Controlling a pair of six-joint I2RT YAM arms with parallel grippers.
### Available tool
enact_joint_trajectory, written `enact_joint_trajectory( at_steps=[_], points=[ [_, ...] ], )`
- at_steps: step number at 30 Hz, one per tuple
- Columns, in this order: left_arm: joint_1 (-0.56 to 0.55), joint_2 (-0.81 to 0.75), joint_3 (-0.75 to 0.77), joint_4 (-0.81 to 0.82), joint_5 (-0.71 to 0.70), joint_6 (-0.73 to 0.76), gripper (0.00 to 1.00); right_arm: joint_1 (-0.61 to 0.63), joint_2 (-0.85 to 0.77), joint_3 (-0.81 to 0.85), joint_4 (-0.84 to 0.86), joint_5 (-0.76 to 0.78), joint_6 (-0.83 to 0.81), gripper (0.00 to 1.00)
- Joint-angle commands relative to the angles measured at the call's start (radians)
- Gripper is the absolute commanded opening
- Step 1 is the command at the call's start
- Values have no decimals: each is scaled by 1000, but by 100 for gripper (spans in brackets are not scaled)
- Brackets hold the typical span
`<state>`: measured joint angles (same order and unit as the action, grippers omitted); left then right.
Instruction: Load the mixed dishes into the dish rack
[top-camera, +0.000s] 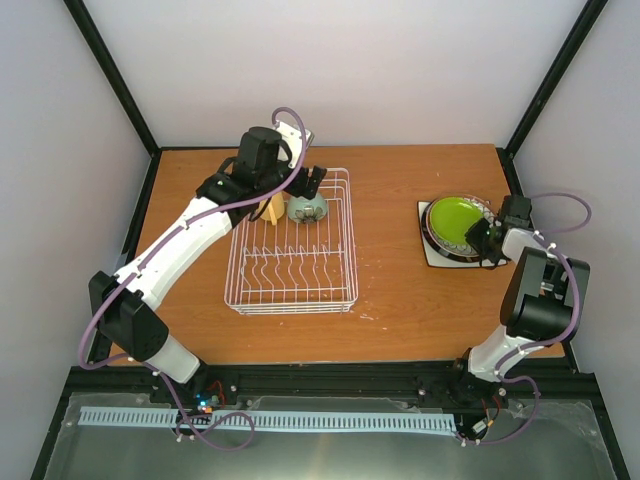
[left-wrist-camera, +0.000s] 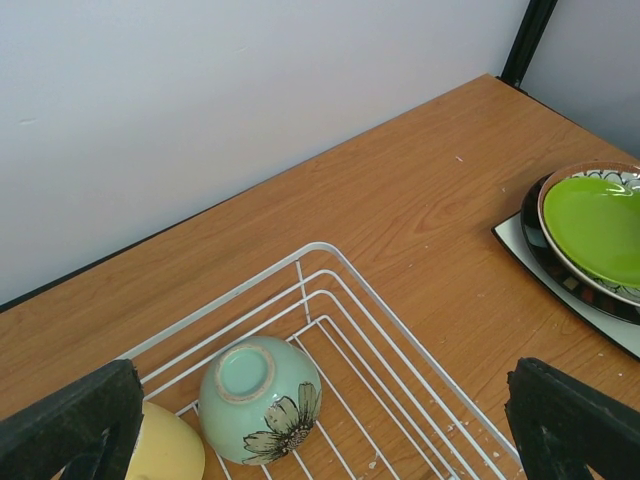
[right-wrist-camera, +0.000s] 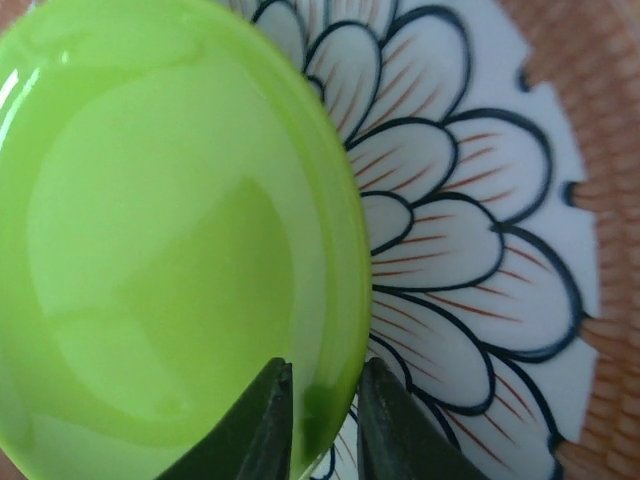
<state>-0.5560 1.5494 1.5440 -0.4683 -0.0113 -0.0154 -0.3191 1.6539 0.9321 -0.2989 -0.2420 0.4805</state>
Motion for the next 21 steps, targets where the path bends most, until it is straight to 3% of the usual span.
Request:
enact_joint_trajectory(
  at_steps=[1, 5, 13, 21],
  points=[
    [10, 0, 7, 17, -4, 11, 100, 13, 22, 29, -6, 28, -9, 15],
    [11, 1, 7, 17, -7, 8, 100, 14, 27, 24, 2, 18, -11, 3],
    [19, -27, -27, 46, 28, -20, 100, 14, -46, -23, 74, -64, 4, 3],
    [90, -101, -160, 182, 268, -110, 100, 14, -184, -89, 229, -305, 69, 3]
  ],
)
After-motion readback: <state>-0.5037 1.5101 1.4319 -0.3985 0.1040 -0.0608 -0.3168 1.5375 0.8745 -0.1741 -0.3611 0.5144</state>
